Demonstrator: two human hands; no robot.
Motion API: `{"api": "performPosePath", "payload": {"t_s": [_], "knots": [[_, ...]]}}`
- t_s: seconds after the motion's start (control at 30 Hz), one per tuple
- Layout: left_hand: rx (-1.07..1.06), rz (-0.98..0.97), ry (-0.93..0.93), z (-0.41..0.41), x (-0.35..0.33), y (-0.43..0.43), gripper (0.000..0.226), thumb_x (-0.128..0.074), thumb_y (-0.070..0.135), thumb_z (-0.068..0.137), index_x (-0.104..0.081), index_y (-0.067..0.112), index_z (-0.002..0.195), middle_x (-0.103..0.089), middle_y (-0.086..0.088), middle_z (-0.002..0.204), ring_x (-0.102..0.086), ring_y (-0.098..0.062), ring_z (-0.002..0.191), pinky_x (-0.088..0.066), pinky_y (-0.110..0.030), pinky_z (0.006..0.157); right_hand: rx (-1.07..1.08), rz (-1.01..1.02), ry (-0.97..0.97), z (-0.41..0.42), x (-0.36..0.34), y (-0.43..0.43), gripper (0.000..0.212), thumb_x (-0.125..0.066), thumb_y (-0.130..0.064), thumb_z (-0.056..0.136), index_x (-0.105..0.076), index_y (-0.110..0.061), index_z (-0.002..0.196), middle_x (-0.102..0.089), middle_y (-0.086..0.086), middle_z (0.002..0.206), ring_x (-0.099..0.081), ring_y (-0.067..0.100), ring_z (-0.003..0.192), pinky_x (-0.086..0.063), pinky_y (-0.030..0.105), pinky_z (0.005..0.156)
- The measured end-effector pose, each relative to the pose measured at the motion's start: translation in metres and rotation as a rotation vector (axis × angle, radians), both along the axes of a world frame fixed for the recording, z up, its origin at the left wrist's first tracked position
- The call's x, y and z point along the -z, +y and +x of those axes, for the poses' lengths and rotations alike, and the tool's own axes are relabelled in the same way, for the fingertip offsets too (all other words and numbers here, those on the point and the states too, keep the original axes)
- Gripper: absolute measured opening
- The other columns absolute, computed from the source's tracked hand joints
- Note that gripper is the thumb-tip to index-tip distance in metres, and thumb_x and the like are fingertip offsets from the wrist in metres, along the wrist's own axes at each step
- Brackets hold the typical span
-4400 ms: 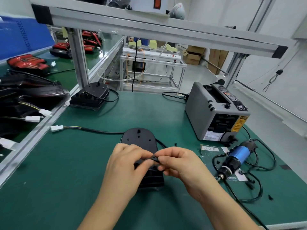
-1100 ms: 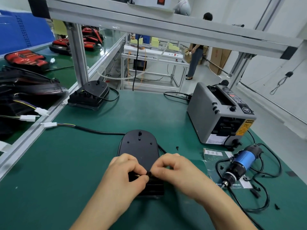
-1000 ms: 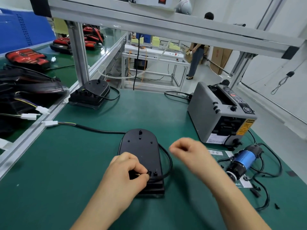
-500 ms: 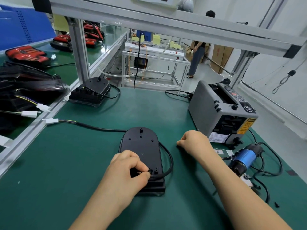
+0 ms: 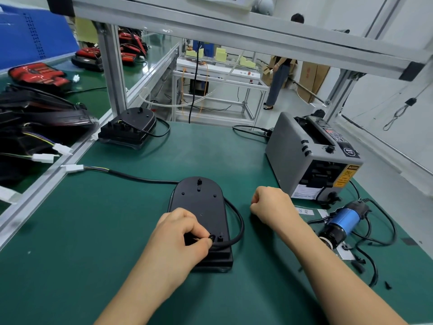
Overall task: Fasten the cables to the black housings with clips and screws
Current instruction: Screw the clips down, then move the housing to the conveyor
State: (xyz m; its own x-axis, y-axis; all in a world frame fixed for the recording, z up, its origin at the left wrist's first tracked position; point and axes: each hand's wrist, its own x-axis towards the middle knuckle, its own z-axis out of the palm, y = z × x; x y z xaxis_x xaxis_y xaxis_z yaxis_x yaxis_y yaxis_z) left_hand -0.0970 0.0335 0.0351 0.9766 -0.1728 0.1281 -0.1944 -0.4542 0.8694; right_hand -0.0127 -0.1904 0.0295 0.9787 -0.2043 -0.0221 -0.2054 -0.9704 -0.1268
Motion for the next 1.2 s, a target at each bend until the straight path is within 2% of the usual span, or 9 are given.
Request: {"api": "performPosePath", "payload": {"t_s": [0.23,0.3,0.37,0.47,0.5,0.57,0.7,0.83,1.2], "knots": [[-0.001,-0.004,0.018,0.000,-0.001,0.000,0.022,-0.072,0.016,0.076,-0.064,0.027,0.060,-0.051,0.029,0.088,-0.042,0.008,0.098,-0.028,0.000,0.070,-0.076,-0.178,-0.059,-0.014,0.008,0.004,0.024,-0.047,-0.009,0.082,-0.063,-0.012,0.100,-0.067,0.008,0.099,-0.060,0.030,0.095,-0.047,0.034,0.078],[-0.004,-0.011,0.030,0.000,-0.001,0.000,0.022,-0.072,0.016,0.076,-0.064,0.028,0.060,-0.053,0.024,0.087,-0.042,0.009,0.098,-0.028,0.000,0.070,-0.074,-0.129,-0.052,-0.019,0.000,0.007,0.025,-0.047,-0.011,0.084,-0.065,-0.015,0.101,-0.068,0.005,0.102,-0.060,0.028,0.098,-0.047,0.033,0.080],[-0.005,-0.013,0.037,-0.001,-0.001,0.000,0.022,-0.073,0.016,0.076,-0.064,0.028,0.060,-0.054,0.022,0.087,-0.042,0.010,0.098,-0.028,0.001,0.070,-0.049,0.156,-0.099,-0.028,-0.013,0.011,0.021,-0.051,-0.012,0.087,-0.067,-0.019,0.096,-0.069,0.001,0.097,-0.063,0.023,0.093,-0.049,0.029,0.080],[-0.008,-0.010,0.032,0.000,-0.001,0.000,0.022,-0.073,0.017,0.076,-0.064,0.029,0.059,-0.054,0.021,0.087,-0.042,0.009,0.098,-0.028,0.000,0.071,-0.090,0.967,-0.160,-0.057,-0.036,0.030,0.021,-0.062,0.002,0.083,-0.068,-0.017,0.076,-0.066,0.000,0.067,-0.060,0.014,0.059,-0.052,0.021,0.060],[-0.006,-0.010,0.028,0.000,-0.001,0.000,0.023,-0.073,0.017,0.076,-0.064,0.029,0.059,-0.054,0.021,0.087,-0.042,0.009,0.098,-0.028,0.000,0.071,-0.145,1.105,-0.185,-0.069,-0.038,0.036,0.024,-0.064,0.005,0.081,-0.069,-0.017,0.073,-0.065,-0.001,0.062,-0.058,0.012,0.055,-0.051,0.019,0.057],[-0.003,-0.009,0.015,0.000,-0.001,0.000,0.023,-0.073,0.017,0.076,-0.065,0.030,0.058,-0.053,0.023,0.088,-0.042,0.008,0.098,-0.029,-0.001,0.071,-0.244,1.207,-0.226,-0.093,-0.034,0.049,0.023,-0.069,0.005,0.078,-0.072,-0.016,0.072,-0.066,-0.003,0.062,-0.057,0.006,0.057,-0.048,0.016,0.059],[0.005,-0.003,0.001,0.001,0.000,0.001,0.020,-0.072,0.019,0.076,-0.066,0.030,0.060,-0.051,0.027,0.091,-0.042,0.008,0.099,-0.029,-0.002,0.071,-0.275,1.143,-0.428,-0.117,-0.008,0.067,0.020,-0.070,-0.016,0.073,-0.072,-0.034,0.083,-0.070,-0.010,0.077,-0.062,0.004,0.069,-0.048,0.016,0.067],[0.017,0.004,-0.003,0.001,0.000,0.002,0.019,-0.072,0.020,0.076,-0.066,0.031,0.062,-0.052,0.025,0.090,-0.042,0.008,0.099,-0.029,-0.001,0.072,-0.316,1.084,-0.582,-0.116,0.006,0.071,0.013,-0.067,-0.029,0.074,-0.071,-0.032,0.086,-0.068,-0.011,0.081,-0.061,0.009,0.072,-0.047,0.016,0.068],[0.019,0.011,-0.028,0.002,0.000,0.001,0.019,-0.071,0.019,0.076,-0.066,0.031,0.062,-0.049,0.030,0.090,-0.040,0.010,0.099,-0.028,0.000,0.073,-0.333,1.114,-0.559,-0.113,0.010,0.076,0.011,-0.067,-0.034,0.071,-0.073,-0.032,0.080,-0.063,-0.009,0.083,-0.055,0.009,0.074,-0.040,0.012,0.069]]}}
